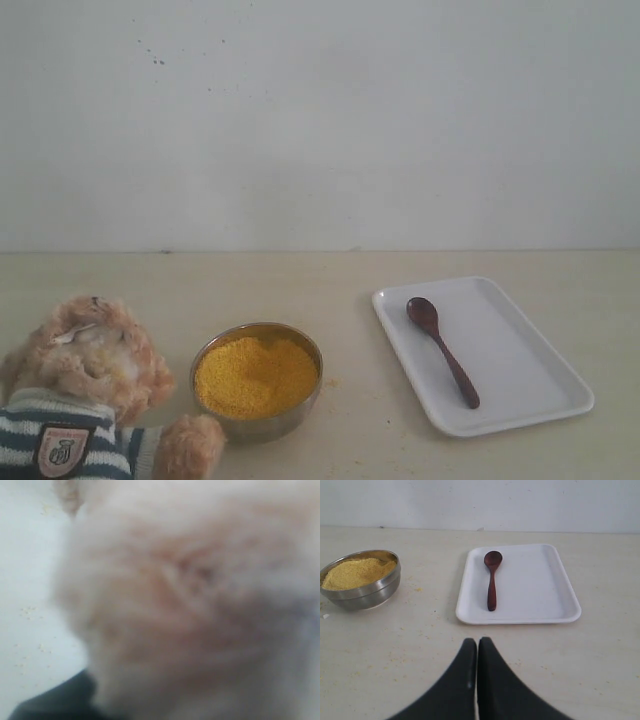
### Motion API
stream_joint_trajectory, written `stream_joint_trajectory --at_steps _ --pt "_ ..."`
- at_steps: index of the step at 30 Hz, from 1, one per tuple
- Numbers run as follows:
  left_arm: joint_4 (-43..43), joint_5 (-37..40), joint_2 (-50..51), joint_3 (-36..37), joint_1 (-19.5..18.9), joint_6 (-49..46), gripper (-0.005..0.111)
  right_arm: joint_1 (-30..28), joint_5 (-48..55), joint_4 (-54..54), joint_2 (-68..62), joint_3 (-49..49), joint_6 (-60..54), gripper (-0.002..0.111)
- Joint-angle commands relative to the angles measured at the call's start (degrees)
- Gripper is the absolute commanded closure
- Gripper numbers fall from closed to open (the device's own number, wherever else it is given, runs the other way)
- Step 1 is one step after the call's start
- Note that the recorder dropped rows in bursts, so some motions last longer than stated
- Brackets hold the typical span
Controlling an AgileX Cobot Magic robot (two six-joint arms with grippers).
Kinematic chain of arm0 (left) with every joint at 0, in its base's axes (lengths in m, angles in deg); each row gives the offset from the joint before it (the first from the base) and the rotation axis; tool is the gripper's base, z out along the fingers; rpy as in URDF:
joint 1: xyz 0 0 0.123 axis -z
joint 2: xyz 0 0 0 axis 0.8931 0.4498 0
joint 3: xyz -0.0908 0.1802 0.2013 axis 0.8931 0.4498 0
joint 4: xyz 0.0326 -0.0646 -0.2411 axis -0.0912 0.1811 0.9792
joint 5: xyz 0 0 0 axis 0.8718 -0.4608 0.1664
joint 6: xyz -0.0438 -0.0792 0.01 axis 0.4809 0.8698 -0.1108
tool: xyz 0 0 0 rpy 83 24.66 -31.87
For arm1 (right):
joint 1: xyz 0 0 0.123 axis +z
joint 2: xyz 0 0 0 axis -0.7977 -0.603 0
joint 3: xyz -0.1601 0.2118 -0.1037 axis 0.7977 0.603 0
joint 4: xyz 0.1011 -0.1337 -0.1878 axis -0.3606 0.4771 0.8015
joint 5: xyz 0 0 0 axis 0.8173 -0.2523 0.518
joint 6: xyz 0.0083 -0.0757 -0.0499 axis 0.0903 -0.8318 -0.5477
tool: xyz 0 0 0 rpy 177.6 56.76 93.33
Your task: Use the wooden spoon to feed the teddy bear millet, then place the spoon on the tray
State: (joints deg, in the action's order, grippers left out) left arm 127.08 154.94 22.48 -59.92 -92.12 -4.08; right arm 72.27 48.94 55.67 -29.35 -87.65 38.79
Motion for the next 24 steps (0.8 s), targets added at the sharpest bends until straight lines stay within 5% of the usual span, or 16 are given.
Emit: stream_joint_trajectory --at_steps 1,6,15,24 --pt "3.7 0.3 -0.4 -1.8 -0.1 -0.4 0.103 -0.4 -0.5 0.4 0.2 0.3 0.3 0.108" --pt "3.2 -9.6 1.5 -5.5 -0.1 3.3 0.103 -0.4 -0.5 0.4 0.2 0.3 0.3 0.108" --pt "1.5 -9.8 21.0 -10.0 -0.1 -8.0 0.103 -0.4 -0.5 0.4 0.2 0.3 0.3 0.108" --pt "1.5 -11.5 30.6 -13.9 -0.1 -9.6 0.103 -0.4 -0.5 0.4 0.2 0.3 0.3 0.108"
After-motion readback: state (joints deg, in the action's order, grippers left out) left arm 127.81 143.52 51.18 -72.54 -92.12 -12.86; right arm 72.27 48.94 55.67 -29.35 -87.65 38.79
